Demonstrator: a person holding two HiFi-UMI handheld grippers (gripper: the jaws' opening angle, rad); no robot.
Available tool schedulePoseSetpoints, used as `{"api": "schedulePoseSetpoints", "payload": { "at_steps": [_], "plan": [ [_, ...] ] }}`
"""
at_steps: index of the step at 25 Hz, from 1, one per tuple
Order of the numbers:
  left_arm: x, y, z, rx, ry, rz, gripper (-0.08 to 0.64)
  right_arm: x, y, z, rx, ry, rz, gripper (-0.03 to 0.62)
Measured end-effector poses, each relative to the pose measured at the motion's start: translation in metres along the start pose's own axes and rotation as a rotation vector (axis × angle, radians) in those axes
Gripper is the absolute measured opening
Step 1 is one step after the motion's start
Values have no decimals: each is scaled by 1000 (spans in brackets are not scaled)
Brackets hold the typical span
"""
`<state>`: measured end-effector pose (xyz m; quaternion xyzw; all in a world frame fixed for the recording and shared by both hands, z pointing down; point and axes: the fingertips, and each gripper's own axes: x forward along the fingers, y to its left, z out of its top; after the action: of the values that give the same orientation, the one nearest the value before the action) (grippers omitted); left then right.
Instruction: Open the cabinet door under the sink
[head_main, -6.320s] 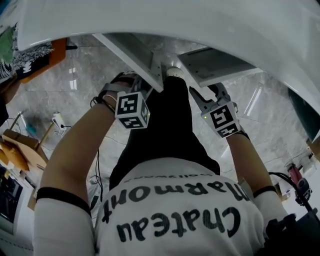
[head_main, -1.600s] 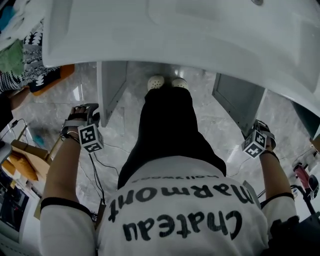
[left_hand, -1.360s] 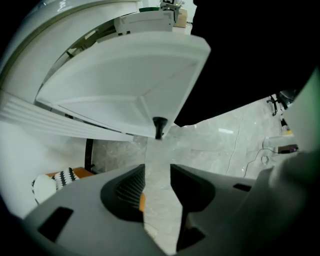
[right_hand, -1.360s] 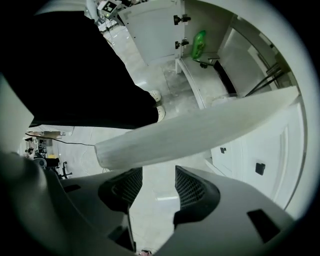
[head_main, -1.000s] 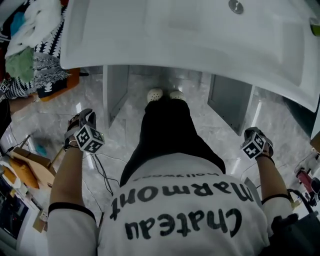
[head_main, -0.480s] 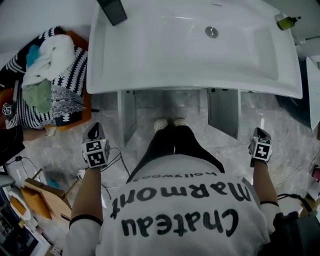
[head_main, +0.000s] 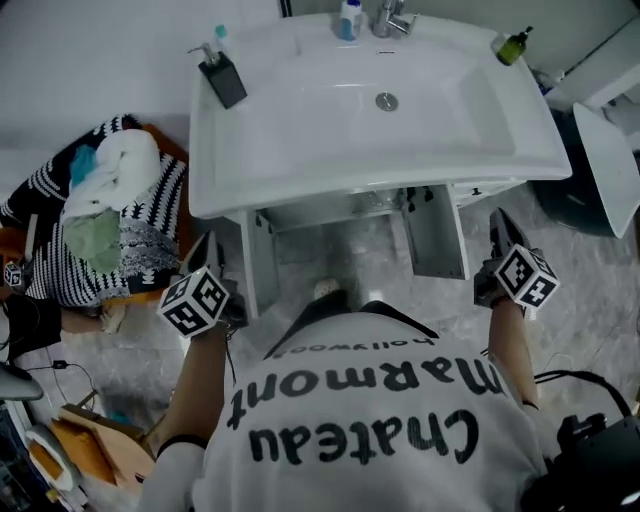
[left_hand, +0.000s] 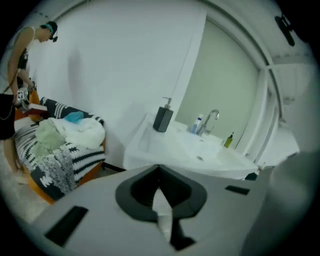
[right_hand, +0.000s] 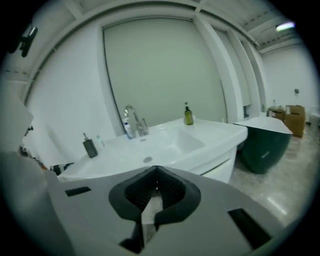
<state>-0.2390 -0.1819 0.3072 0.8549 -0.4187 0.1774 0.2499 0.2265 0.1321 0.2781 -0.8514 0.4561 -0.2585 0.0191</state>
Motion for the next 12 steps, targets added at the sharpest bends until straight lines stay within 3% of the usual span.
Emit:
{"api": "schedulePoseSetpoints", "payload": {
  "at_steps": [6,9,12],
  "plan": [
    [-31,-120,23,-92,-68,-266,8,-28,94,22,-151,-15,319,11],
    [-56,-186,7,-52,-35,-406,8,-56,126,23,-157,-21,447,11],
    [-80,-237,-13,27,-23,-473,8,-84,146,16,-207,-27,535,11]
  ]
}}
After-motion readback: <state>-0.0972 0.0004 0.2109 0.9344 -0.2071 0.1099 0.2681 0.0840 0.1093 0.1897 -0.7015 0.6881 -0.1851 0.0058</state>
